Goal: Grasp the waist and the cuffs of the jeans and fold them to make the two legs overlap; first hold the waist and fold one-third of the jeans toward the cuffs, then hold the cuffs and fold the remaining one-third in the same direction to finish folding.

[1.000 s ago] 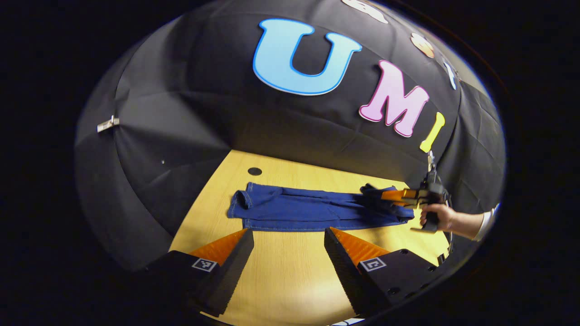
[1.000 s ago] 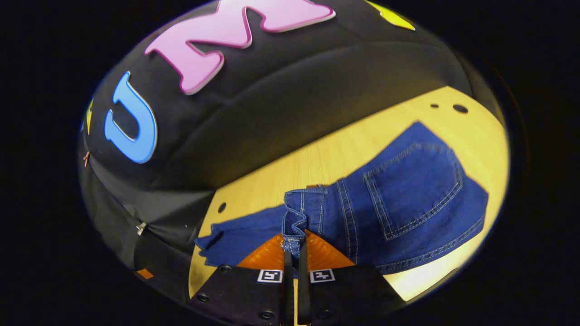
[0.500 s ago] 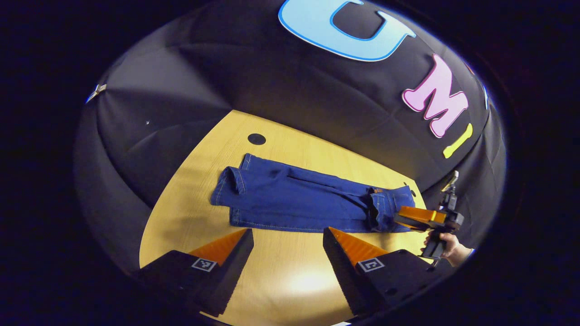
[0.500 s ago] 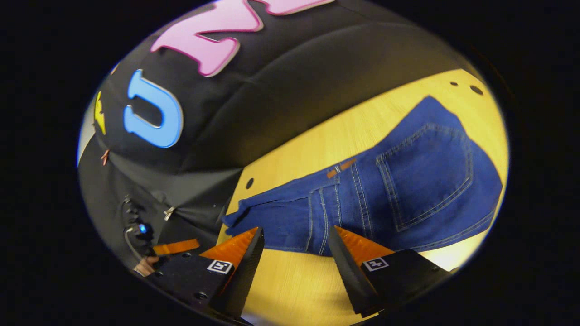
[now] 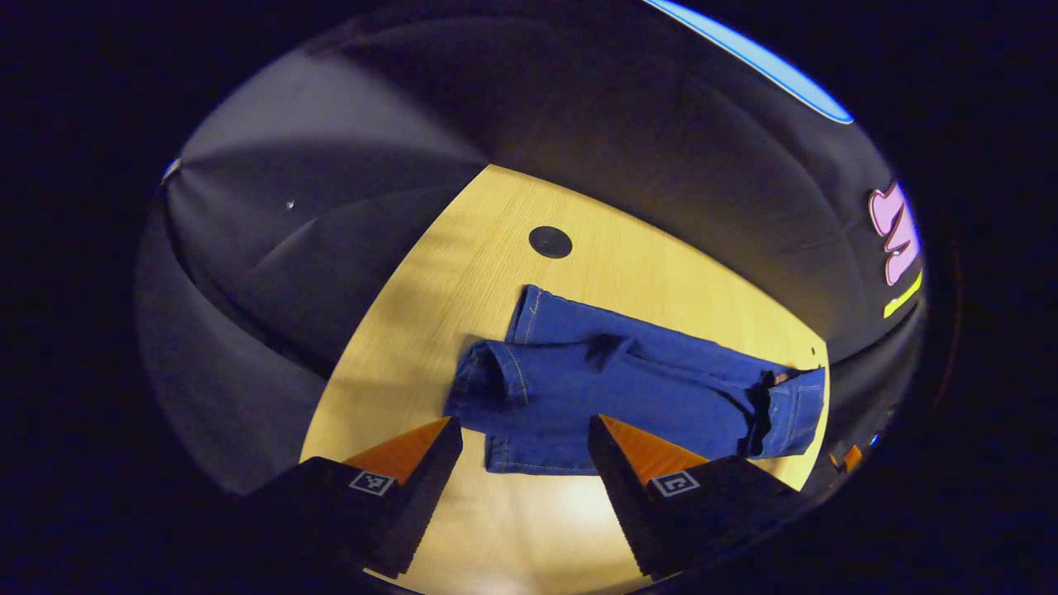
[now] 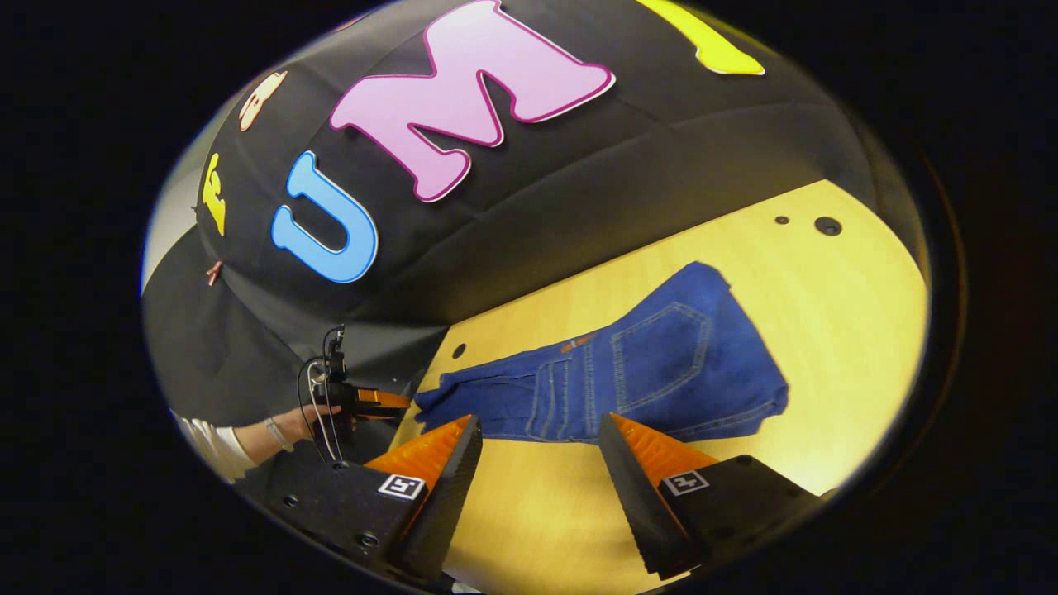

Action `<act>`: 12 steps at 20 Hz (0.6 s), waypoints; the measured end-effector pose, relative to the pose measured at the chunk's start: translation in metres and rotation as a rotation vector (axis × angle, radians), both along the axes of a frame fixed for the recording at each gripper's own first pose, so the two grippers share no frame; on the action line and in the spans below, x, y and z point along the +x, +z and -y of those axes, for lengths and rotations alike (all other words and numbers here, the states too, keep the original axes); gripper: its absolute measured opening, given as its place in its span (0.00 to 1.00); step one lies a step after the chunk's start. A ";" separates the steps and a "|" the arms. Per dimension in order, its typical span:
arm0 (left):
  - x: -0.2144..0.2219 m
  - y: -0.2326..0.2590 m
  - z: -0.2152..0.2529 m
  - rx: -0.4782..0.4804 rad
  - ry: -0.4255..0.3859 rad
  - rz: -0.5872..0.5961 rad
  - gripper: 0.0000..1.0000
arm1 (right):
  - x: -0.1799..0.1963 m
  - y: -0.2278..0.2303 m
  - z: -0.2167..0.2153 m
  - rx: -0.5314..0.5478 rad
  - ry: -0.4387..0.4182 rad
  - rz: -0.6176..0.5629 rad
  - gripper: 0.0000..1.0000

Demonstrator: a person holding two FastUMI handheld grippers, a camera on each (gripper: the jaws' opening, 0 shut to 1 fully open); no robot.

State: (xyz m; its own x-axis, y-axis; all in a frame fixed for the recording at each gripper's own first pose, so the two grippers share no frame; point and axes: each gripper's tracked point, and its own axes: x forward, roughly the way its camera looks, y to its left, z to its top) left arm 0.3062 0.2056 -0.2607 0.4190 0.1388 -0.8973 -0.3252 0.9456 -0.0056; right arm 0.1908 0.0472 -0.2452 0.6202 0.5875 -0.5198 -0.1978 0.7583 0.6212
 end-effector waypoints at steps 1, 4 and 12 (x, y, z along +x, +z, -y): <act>0.000 -0.008 -0.001 0.023 -0.017 -0.046 0.96 | -0.003 -0.002 0.010 -0.014 -0.001 -0.004 0.88; 0.000 -0.037 0.002 0.015 0.004 -0.137 0.97 | -0.007 -0.009 0.033 -0.054 -0.013 -0.012 0.88; -0.001 -0.069 0.019 0.045 -0.037 -0.300 0.92 | -0.009 -0.019 0.047 -0.061 -0.023 -0.039 0.88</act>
State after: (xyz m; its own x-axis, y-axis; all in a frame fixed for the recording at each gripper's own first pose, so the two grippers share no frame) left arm 0.3049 0.1863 -0.3299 0.1421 0.1709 -0.9750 -0.2717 0.9539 0.1276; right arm 0.1819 -0.0002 -0.2640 0.6120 0.5396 -0.5782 -0.1567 0.7993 0.5801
